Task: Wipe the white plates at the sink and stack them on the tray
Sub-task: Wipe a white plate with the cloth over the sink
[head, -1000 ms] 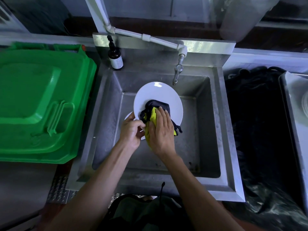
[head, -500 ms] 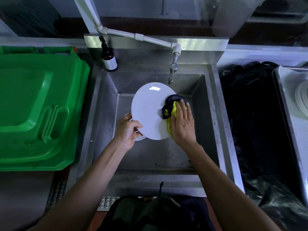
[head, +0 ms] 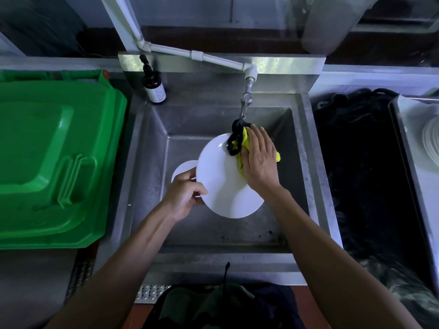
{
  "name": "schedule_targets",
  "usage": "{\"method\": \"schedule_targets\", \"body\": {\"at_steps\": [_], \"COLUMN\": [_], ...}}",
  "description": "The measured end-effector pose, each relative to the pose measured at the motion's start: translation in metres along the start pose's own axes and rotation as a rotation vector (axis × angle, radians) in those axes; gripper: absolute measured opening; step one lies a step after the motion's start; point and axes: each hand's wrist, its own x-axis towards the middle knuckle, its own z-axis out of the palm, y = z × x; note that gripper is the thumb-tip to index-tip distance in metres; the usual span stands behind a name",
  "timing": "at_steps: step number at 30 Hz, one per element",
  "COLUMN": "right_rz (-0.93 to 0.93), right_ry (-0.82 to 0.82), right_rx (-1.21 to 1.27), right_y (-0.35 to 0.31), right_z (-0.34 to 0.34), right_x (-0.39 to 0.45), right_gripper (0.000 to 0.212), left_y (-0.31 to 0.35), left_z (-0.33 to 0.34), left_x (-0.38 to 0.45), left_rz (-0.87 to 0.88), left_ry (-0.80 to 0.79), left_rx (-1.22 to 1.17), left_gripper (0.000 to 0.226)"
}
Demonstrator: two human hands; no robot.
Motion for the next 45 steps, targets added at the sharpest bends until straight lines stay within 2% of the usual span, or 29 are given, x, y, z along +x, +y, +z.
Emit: {"method": "schedule_targets", "body": {"at_steps": [7, 10, 13, 17, 21, 28, 38, 45], "right_rz": [-0.104, -0.17, -0.227, -0.324, -0.321, -0.323, -0.124, 0.072], "right_ry": [-0.025, -0.083, -0.154, -0.17, -0.155, -0.138, -0.049, -0.051], "right_rx": [0.027, 0.076, 0.124, 0.133, 0.109, 0.067, -0.03, 0.016], "right_y": [-0.031, -0.041, -0.047, -0.051, -0.048, -0.045, -0.02, -0.001], "right_z": [0.008, 0.012, 0.016, 0.022, 0.025, 0.021, 0.025, 0.027], "right_x": [-0.006, -0.016, -0.028, -0.047, -0.059, -0.045, -0.009, -0.022], "right_gripper": [0.048, 0.049, 0.054, 0.059, 0.053, 0.053, 0.051, 0.052], "left_y": [-0.002, -0.003, -0.002, -0.001, -0.004, -0.007, -0.018, -0.016], "left_z": [0.006, 0.007, 0.008, 0.001, -0.002, 0.003, 0.01, 0.018], "left_x": [-0.001, -0.002, -0.003, -0.002, -0.005, -0.009, -0.006, 0.002], "left_rz": [-0.019, -0.001, 0.021, 0.057, 0.043, 0.021, 0.012, 0.073], "left_ry": [0.0, -0.014, -0.001, 0.005, -0.023, -0.008, 0.202, 0.299], "left_rx": [0.008, 0.018, -0.013, -0.063, -0.074, -0.051, -0.207, -0.273], "left_gripper": [0.043, 0.048, 0.042, 0.041, 0.051, 0.041, 0.057, 0.05]}}
